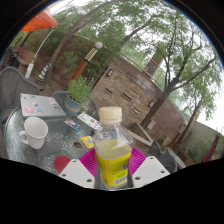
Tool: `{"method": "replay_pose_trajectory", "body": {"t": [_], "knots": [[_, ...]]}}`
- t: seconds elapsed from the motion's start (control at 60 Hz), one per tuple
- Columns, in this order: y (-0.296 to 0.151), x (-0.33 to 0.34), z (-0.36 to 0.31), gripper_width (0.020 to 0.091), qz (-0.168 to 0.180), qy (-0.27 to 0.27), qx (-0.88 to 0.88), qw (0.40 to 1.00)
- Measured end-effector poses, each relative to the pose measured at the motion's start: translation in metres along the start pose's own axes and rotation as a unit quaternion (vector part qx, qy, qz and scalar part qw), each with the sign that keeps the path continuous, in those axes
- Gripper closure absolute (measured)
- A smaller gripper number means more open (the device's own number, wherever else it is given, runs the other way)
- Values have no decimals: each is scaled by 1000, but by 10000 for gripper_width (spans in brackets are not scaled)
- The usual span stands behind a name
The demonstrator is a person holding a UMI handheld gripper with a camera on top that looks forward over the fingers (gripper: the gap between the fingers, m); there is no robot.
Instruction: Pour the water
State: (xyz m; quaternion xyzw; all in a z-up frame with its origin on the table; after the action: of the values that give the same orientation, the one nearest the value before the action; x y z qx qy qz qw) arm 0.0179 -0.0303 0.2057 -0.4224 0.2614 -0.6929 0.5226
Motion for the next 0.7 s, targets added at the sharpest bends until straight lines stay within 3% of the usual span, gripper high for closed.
{"method": "replay_pose_trajectory", "body": {"t": [0.117, 0.183, 0.383, 0.5, 0.6, 0.7], "knots": [[-56, -27, -25, 732, -25, 17, 236, 971], [-67, -47, -49, 733, -56, 29, 358, 932], [-66, -81, -106, 733, -128, 28, 655, 744], [-84, -82, -109, 730, -147, 19, 751, 643], [-88, -86, -109, 732, -185, 19, 765, 616], [-76, -81, -125, 732, -197, 14, 775, 600]]}}
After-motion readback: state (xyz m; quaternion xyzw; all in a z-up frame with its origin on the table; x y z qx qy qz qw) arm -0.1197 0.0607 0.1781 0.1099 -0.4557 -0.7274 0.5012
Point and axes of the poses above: the point between the fingertips, and its own axes, seen from behind it with the camera up: z to the right, y down, x backward, against the way the camera looks, the point moved 9 cm from there along x, backward, against the way the camera looks, and after that the axes turned 13 degrees about -y, right-handed, at the moved point
